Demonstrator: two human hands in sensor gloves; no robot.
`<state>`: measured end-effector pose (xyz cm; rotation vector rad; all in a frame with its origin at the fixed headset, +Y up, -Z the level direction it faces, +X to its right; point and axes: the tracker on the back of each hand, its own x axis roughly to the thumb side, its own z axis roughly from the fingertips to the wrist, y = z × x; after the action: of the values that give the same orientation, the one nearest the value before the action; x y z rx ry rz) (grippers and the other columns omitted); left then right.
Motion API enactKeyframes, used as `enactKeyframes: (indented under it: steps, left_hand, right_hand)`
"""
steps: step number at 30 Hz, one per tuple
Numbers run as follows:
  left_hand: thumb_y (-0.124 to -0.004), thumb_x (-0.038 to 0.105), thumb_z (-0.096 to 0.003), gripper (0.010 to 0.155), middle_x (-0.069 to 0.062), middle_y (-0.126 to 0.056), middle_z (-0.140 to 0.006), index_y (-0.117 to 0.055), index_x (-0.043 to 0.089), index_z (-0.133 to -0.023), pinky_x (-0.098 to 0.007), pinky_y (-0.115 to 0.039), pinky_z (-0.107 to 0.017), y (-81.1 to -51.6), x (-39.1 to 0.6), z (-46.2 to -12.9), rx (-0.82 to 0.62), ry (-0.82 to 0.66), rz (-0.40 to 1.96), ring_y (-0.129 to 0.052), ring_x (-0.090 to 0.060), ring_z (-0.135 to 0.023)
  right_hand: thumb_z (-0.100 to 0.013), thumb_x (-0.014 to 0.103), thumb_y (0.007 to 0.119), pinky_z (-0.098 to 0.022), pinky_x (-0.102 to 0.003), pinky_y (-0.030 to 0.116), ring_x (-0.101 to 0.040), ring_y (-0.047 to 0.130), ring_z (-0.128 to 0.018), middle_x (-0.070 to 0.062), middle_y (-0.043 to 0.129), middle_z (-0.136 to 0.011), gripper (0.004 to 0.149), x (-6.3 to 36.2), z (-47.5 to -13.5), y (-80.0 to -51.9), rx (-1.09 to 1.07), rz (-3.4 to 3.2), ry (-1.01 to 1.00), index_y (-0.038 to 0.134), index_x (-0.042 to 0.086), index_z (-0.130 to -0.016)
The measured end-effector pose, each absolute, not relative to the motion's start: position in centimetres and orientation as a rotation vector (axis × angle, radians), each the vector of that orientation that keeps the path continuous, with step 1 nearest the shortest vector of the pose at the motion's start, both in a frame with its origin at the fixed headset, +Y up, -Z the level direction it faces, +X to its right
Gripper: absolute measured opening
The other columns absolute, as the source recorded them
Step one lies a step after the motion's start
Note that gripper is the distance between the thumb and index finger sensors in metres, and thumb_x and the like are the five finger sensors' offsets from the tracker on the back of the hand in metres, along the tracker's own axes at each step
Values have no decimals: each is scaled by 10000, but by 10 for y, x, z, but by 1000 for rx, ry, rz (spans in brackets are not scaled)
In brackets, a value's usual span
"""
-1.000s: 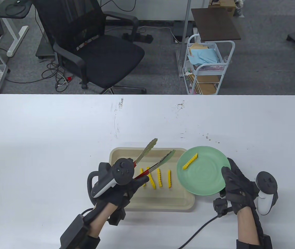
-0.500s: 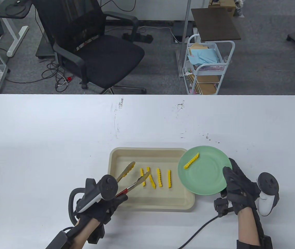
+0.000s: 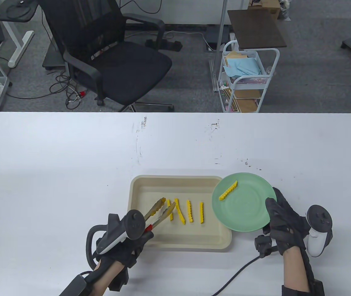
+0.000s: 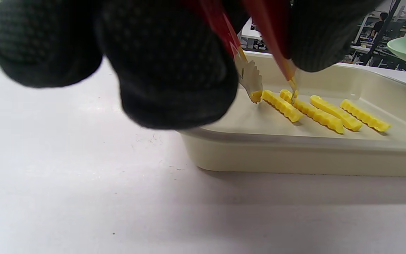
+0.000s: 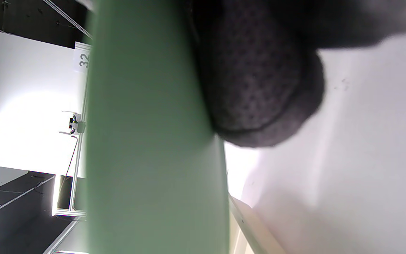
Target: Hold plate and receive fries gripped by tongs from baking tray
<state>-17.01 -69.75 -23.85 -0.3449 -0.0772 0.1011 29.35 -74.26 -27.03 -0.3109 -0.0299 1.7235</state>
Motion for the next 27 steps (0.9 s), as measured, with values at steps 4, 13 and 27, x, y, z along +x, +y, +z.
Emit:
enactKeyframes:
  steps: [4,13,27]
  left_hand:
    - [-693,553,-579,683,-37,-1020,-620,-705,32,-1021,-475,-878,-310,-696,-169,-240,-340,-55,108,-1049,-90,-236]
    - [-704,522,-574,663,-39,-1028,-602,-731,13,-999,-465,-886,-315,-695,-174,-240,-312,-66,114,-1052,-87,-220]
    - [-697,512,-581,657,-48,-1027,-598,-723,11,-1006,-464,-888,-322,-646,-128,-252,-108,-216,474,-1041,-87,-205]
  right_hand:
    - [-510,333,683,-77,-339,874,-244,1040,-179,-167,825,-750,573,294,-270,-743,-314,1724,-29,516,100,-1006]
    - [-510,333,683,-78,-339,874,-244,1040,-180,-168,825,-749,574,294,-270,-743,-321,1711,-30,516,99,-1006]
    - [-510,331,682,-77,-333,879,-240,1043,-180,-169,824,-748,574,294,-270,-744,-317,1661,-21,515,95,-1005]
